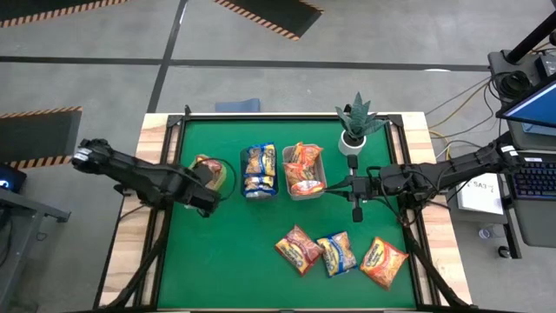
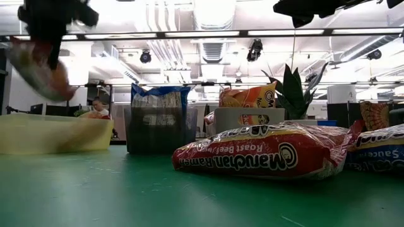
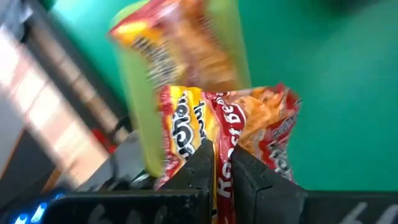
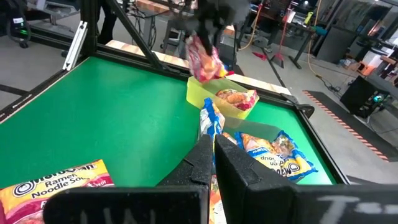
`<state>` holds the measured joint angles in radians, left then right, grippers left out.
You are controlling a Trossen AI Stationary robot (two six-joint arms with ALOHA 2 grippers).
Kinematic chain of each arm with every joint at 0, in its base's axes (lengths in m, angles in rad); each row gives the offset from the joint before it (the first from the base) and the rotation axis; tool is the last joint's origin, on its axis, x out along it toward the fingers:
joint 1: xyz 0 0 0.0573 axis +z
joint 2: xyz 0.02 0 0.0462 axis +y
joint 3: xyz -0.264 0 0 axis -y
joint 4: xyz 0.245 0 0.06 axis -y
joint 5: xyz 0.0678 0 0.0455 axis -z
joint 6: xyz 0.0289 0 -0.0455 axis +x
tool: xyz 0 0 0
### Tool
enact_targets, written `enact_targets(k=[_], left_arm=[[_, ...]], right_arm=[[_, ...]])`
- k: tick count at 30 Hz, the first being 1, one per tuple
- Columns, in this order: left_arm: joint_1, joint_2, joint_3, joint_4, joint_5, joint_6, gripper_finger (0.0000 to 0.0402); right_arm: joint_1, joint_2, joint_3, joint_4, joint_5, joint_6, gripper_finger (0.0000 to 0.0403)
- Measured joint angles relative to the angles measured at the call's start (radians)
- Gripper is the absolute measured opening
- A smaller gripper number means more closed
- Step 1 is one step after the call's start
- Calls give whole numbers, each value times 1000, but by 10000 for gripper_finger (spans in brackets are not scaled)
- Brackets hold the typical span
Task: Sort Maruchan noodles
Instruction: Put the red noodle pack into the yellow bin
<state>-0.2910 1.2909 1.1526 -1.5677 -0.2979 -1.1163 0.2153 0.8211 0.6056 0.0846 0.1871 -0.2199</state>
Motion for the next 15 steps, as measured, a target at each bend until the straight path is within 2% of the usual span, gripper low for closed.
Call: enact_targets(k=[8,12,15], left_arm=[[178,16,-178,0,54,38,8],[244,19,-213,34,57,106,8],[283,17,-229,78,99,173,8]], right_arm=[[0,0,0,-1,0,1,9],[0,0,0,-1,0,0,9],[0,0,0,-2,0,0,9]])
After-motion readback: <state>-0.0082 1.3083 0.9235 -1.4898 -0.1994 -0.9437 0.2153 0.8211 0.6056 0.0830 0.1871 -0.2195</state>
